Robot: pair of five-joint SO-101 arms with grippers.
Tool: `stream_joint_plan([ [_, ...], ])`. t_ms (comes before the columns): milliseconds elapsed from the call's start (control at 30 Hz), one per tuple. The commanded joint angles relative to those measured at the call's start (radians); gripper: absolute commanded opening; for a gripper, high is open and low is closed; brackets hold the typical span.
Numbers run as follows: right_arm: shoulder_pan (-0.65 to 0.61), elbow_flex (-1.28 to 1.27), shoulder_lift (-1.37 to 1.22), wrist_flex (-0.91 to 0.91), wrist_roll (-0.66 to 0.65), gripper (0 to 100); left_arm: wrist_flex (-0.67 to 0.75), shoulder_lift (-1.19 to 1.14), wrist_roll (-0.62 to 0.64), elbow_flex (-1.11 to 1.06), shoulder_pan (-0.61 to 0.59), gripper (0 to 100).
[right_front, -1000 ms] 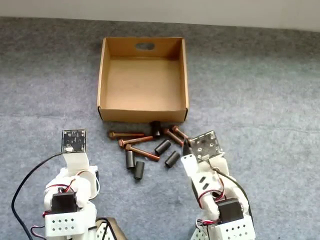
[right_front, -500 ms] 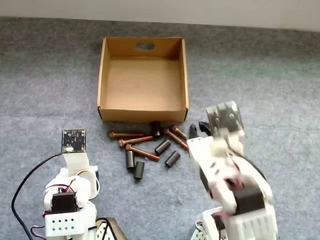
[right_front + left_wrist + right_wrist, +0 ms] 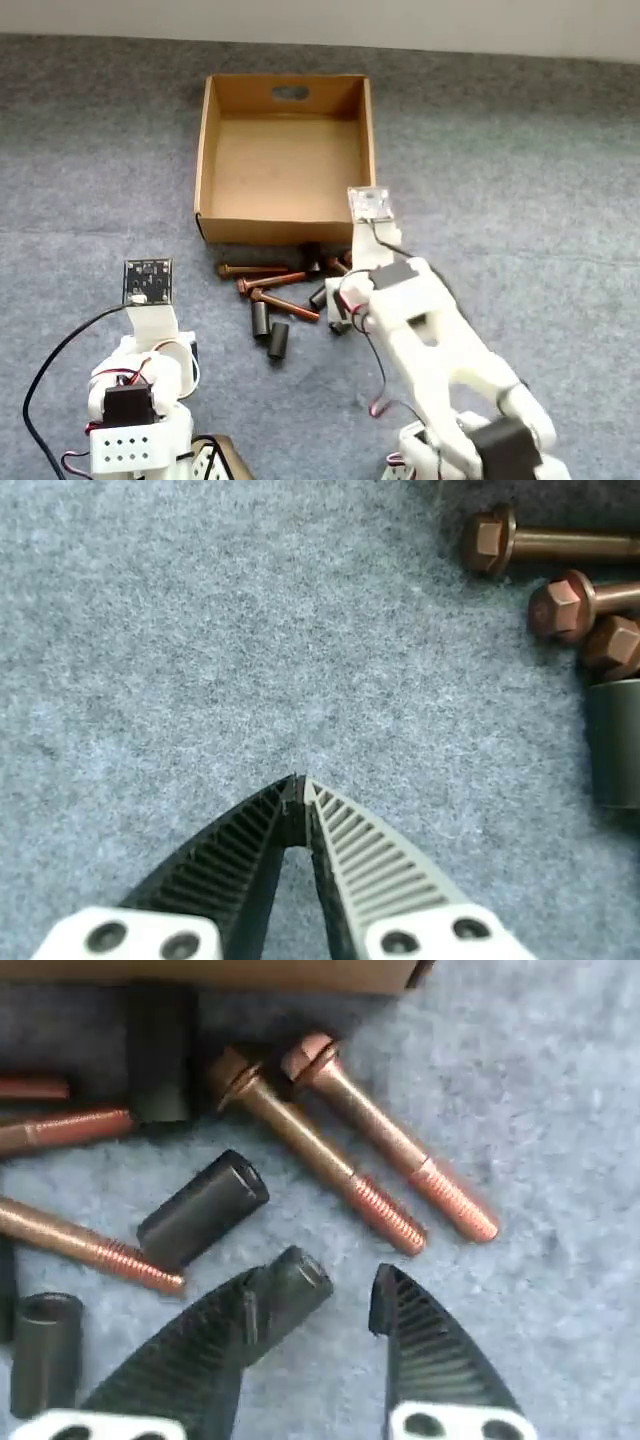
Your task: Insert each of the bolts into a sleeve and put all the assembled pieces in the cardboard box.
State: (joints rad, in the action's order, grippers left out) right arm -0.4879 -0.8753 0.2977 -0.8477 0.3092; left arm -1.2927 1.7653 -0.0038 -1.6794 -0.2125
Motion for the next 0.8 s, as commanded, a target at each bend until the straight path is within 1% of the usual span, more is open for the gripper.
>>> stream_joint_plan([
  [0,-0.008,0.062,-0.094,0.030,0.026,17.0,0.009,-0.005,0.006,-0.019,0.016,2],
  [200,-0.016,0.142,-0.232,0.027,0.044,17.0,0.009,-0.005,0.006,-0.019,0.016,2],
  [300,-0.070,0.160,-0.282,0.022,0.038,17.0,0.009,-0.005,0.006,-0.019,0.016,2],
  [400,-0.105,0.173,-0.277,-0.041,0.018,17.0,0.009,-0.005,0.006,-0.019,0.016,2],
  [533,-0.091,0.171,-0.159,-0.047,-0.018,17.0,0.009,-0.005,0.006,-0.019,0.016,2],
  [767,-0.091,-0.027,0.130,-0.033,-0.021,17.0,0.009,-0.005,0.006,-0.019,0.016,2],
])
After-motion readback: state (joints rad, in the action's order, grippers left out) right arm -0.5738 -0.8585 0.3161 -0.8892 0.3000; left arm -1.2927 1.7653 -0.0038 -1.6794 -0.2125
